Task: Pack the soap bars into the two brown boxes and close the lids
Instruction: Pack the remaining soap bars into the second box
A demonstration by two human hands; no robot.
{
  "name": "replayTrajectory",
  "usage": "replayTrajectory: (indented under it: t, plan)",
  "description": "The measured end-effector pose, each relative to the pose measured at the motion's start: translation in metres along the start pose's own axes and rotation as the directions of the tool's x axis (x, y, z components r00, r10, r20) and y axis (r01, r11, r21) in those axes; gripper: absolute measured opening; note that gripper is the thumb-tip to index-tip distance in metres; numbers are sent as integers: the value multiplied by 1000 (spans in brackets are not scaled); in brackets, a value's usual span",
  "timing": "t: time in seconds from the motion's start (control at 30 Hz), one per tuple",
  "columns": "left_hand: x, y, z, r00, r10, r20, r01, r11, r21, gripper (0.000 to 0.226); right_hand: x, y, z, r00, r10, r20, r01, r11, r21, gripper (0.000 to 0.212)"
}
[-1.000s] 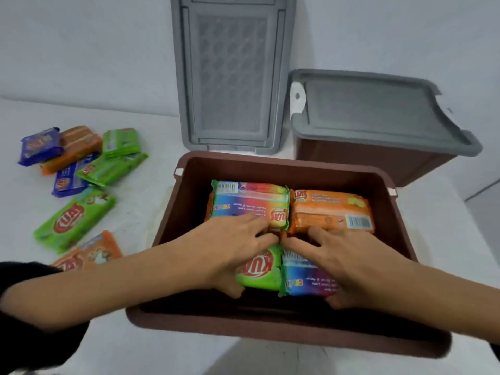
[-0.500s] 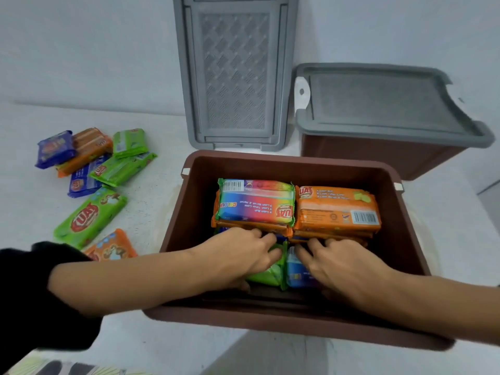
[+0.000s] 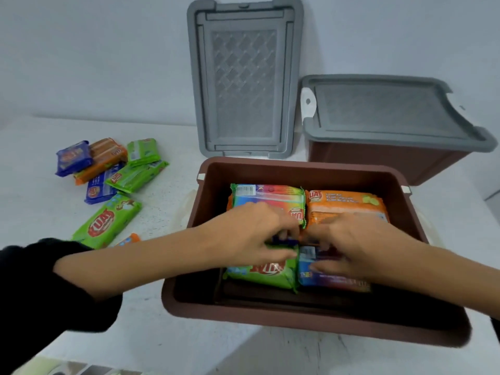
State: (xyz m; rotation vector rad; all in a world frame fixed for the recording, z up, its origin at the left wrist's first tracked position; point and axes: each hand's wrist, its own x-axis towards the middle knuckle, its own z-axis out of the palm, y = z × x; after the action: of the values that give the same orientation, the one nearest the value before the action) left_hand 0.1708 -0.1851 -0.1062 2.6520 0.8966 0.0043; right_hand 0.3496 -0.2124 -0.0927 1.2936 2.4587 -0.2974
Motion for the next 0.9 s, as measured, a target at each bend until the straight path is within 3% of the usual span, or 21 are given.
replayTrajectory:
  t: [0.07, 0.2, 0.37, 0.5, 0.57, 0.8, 0.9]
  plan:
    - [-14, -6, -21, 987, -20, -158, 16, 1000, -27, 23, -1, -3, -25, 992, -15, -122, 20, 999, 40, 33]
    - [-54, -39, -55, 911, -193, -364, 169, 981, -96, 22, 16, -17, -73, 929, -93, -359, 132, 987, 87, 34]
    - [-126, -101, -64, 796, -498, -345, 496, 863, -101, 33, 79, -55, -101, 846, -292, -446, 346, 937, 44, 36]
    - [-187, -138, -30, 619, -745, -250, 739, 660, -134, 35, 152, -91, -100, 825, -440, -355, 476, 880, 16, 41]
    - [-208, -139, -6, 561, -793, -236, 779, 603, -174, 38, 189, -110, -95, 820, -500, -277, 523, 853, 7, 49]
    - [-221, -121, 58, 657, -730, -191, 706, 684, -184, 69, 284, -161, -67, 743, -666, 66, 669, 736, -107, 75]
    - [-219, -122, 71, 679, -702, -216, 683, 712, -165, 71, 299, -171, -56, 710, -693, 121, 703, 691, -167, 79]
